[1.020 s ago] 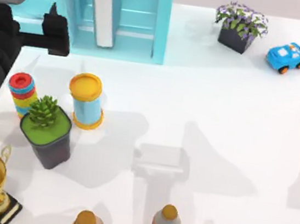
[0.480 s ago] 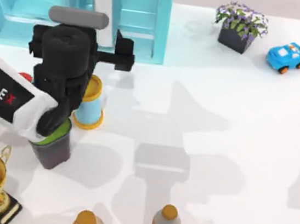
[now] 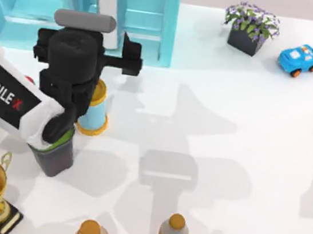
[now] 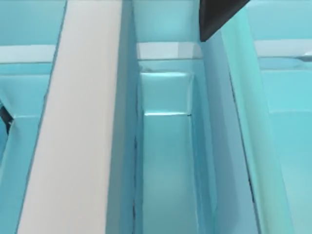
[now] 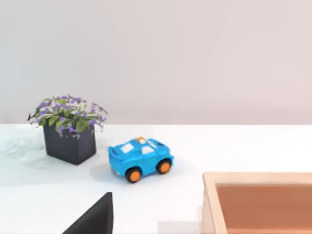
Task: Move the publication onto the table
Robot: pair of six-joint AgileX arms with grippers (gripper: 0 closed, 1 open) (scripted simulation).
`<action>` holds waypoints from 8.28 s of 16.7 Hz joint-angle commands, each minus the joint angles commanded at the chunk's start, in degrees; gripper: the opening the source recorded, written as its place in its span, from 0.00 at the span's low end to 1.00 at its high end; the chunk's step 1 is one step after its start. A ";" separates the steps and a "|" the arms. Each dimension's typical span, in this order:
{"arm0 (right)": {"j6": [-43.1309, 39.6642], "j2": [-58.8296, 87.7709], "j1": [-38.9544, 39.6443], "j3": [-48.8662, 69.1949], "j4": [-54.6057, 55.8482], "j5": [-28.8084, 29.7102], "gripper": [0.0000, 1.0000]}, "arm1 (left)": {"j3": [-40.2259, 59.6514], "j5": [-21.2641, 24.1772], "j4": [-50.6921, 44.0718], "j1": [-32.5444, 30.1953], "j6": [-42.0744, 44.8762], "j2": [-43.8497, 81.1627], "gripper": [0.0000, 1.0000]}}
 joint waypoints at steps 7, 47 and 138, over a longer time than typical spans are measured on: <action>0.00 0.00 0.00 0.00 0.00 0.00 1.00 | 12.29 1.79 -7.69 1.63 0.52 3.94 1.00; 0.00 0.00 0.00 0.00 0.00 0.00 1.00 | 25.72 2.25 -8.48 1.20 -0.88 10.56 0.00; 0.00 0.00 0.00 0.00 0.00 0.00 1.00 | 14.18 -38.84 -27.28 -38.88 -113.34 5.70 1.00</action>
